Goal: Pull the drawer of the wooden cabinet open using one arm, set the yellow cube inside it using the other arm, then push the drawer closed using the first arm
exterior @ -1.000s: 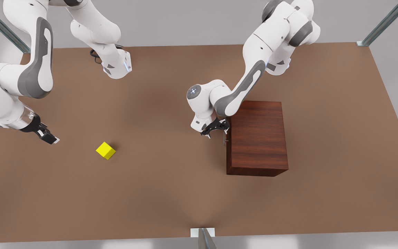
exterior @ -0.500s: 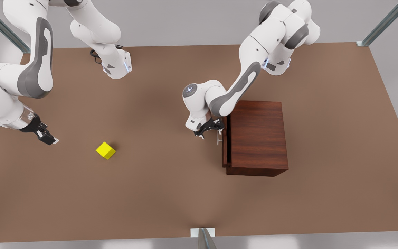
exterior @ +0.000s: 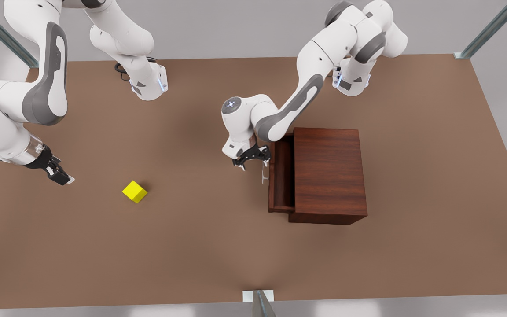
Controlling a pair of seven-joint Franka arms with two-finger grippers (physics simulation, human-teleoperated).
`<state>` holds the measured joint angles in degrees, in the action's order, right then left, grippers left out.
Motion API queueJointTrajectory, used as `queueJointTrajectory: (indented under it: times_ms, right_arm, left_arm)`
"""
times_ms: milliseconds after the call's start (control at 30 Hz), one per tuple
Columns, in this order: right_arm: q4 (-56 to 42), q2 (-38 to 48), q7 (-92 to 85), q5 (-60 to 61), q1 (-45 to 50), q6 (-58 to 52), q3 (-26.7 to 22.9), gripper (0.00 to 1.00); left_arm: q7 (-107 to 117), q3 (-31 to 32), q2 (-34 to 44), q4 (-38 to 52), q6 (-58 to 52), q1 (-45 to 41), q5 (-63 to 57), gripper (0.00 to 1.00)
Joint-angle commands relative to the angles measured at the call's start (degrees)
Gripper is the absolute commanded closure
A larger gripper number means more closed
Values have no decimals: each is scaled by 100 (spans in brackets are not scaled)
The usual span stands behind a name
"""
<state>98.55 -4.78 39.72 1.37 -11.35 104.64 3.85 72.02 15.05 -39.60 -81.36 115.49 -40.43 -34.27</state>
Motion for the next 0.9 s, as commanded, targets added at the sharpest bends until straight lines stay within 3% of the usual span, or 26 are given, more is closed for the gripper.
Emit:
queueJointTrajectory:
  times_ms: [0,267,333,400,500,600,633,667,700,867]
  right_arm:
    - [-3,-5,97,4,1,-5,1,0]
    - [-64,-23,106,4,1,-14,1,0]
    - [-73,-23,97,-5,1,-14,1,0]
    - [-73,-75,115,-5,36,-14,28,0]
    - [-82,-163,703,-14,247,12,177,0]
    - [-486,-620,1670,-40,722,12,362,0]
    - [-486,-681,1697,-40,845,47,362,0]
    - [-434,-813,1610,-57,950,477,370,0]
    - [-442,-893,1329,-197,1029,548,371,0]
    - [-399,-1350,467,-330,881,1066,318,0]
  left_arm:
    - [-65,6,-12,32,9,-26,70,0]
    - [14,6,-12,277,-69,-211,315,0]
    - [-285,383,155,1094,-1763,-272,641,0]
    - [-574,499,374,1148,-2442,-150,685,0]
    - [-2060,481,1060,1025,-3515,1300,1458,0]
    - [-4792,481,1631,1008,-4315,4076,2986,0]
    - [-5337,490,1754,1008,-4289,4752,3478,0]
    - [-6312,481,2393,353,-3381,5693,4208,0]
    - [-6560,463,3344,-1100,-1715,5792,4236,0]
    - [-6886,419,3169,-777,-1995,5915,3770,0]
